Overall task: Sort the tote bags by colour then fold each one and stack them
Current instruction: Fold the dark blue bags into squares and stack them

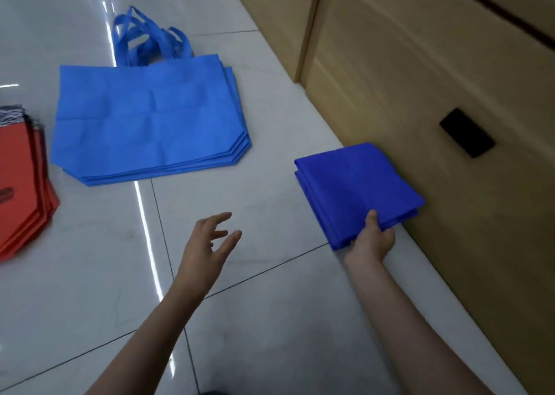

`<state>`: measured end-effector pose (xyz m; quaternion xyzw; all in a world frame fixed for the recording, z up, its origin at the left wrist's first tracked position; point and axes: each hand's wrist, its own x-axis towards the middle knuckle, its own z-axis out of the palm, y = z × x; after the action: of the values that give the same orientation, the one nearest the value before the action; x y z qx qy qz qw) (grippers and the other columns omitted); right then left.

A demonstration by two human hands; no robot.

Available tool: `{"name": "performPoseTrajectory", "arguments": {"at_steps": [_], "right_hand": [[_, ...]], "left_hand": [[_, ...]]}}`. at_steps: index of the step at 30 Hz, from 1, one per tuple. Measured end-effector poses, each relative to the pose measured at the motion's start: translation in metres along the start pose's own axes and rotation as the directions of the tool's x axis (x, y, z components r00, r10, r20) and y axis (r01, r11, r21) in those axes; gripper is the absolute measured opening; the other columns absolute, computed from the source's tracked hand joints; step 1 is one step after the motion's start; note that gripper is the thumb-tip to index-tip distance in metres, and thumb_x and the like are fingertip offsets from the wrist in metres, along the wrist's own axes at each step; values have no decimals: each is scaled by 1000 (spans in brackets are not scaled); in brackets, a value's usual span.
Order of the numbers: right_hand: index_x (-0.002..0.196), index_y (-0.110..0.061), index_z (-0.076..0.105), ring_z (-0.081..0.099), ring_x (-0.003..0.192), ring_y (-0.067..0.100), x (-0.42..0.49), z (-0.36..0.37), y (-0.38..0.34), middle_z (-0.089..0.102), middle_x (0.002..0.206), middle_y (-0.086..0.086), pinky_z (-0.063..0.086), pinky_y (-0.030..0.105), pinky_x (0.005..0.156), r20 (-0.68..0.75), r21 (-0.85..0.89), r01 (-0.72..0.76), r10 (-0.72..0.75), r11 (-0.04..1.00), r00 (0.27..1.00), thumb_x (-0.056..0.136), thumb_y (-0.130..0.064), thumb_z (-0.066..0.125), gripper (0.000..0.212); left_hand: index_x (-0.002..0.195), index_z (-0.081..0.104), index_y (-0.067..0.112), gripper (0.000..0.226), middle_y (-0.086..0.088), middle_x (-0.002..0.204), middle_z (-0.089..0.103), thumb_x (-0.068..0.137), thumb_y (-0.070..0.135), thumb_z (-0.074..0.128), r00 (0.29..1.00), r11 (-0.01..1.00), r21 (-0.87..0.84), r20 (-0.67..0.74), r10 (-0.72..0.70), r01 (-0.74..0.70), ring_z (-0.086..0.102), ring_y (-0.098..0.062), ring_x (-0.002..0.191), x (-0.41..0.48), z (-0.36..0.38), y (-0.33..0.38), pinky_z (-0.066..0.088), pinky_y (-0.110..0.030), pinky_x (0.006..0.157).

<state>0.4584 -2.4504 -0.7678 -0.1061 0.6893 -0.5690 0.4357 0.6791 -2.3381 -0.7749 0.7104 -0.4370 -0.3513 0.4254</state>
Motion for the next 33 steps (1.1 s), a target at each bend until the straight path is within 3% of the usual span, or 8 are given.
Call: {"name": "performPoseTrajectory", "arguments": {"at_steps": [6, 9, 11, 12, 16, 27, 31, 33], "right_hand": [[139, -1, 31, 43, 124, 33, 19, -7, 13, 38, 139, 18, 40, 46, 101, -124, -460, 237, -326, 856, 937, 85, -35, 67, 73], [143, -2, 29, 29, 136, 32, 8, -15, 14, 30, 149, 20, 23, 53, 113, 188, -630, 694, -799, 348, 571, 89, -37, 61, 72], [144, -9, 31, 25, 139, 29, -4, -12, 20, 29, 151, 16, 9, 49, 115, 561, -554, 823, -787, -126, 257, 91, -42, 53, 66], [146, -15, 30, 22, 140, 30, -7, -9, 24, 28, 153, 13, 5, 48, 114, 714, -509, 809, -669, -293, 207, 90, -44, 53, 67], [149, -27, -15, -7, 145, 36, 0, 3, 47, -13, 159, 6, 0, 55, 115, 796, -572, 622, -180, -535, 578, 95, -36, 49, 84], [150, -26, -10, -6, 146, 30, 14, 28, 29, -14, 158, 5, 2, 47, 117, 817, -468, 598, -60, -651, 574, 100, -36, 38, 71], [144, -10, 36, 25, 141, 35, -37, 35, 46, 25, 153, 17, 10, 46, 115, 967, -254, 816, -111, -519, 230, 87, -30, 62, 65], [142, -7, 38, 23, 142, 33, -67, 39, 63, 24, 154, 16, 12, 43, 116, 991, -98, 905, 39, -414, 126, 91, -23, 57, 57]], "left_hand": [[105, 59, 28, 19, 1, 118, 53, 87, 23, 62, 997, 997, -7, -21, -74, 73, 60, -12, 99, -14, -10, -16, 48, -36, 89], [105, 60, 24, 18, 1, 116, 54, 88, 21, 62, 997, 998, 34, -40, -60, 62, 60, -13, 101, -18, -11, -25, 45, -25, 83], [107, 63, 21, 19, -1, 118, 56, 88, 21, 63, 999, 985, 170, -37, -2, 8, 56, -16, 107, -22, -10, -34, 40, -19, 82], [109, 64, 17, 21, -5, 121, 57, 88, 22, 64, 999, 965, 261, -25, 30, -22, 55, -20, 110, -24, -11, -40, 39, -23, 85], [116, 63, 15, 52, -18, 128, 56, 81, 48, 47, 993, 829, 554, 117, 11, -75, 53, -42, 116, -39, -11, -78, 46, -56, 86], [145, 32, 22, 69, -2, 156, 15, 86, 57, 36, 983, 793, 603, 183, -26, -92, 11, -23, 144, -59, -20, -107, 18, -44, 113], [136, 47, 10, 61, -18, 145, 38, 84, 42, 50, 990, 835, 543, 144, 13, -90, 41, -36, 131, -68, -41, -111, 37, -46, 105], [130, 52, 5, 57, -22, 139, 44, 79, 30, 57, 997, 850, 526, 82, -11, -34, 49, -40, 123, -80, -61, -114, 38, -46, 100]]}}
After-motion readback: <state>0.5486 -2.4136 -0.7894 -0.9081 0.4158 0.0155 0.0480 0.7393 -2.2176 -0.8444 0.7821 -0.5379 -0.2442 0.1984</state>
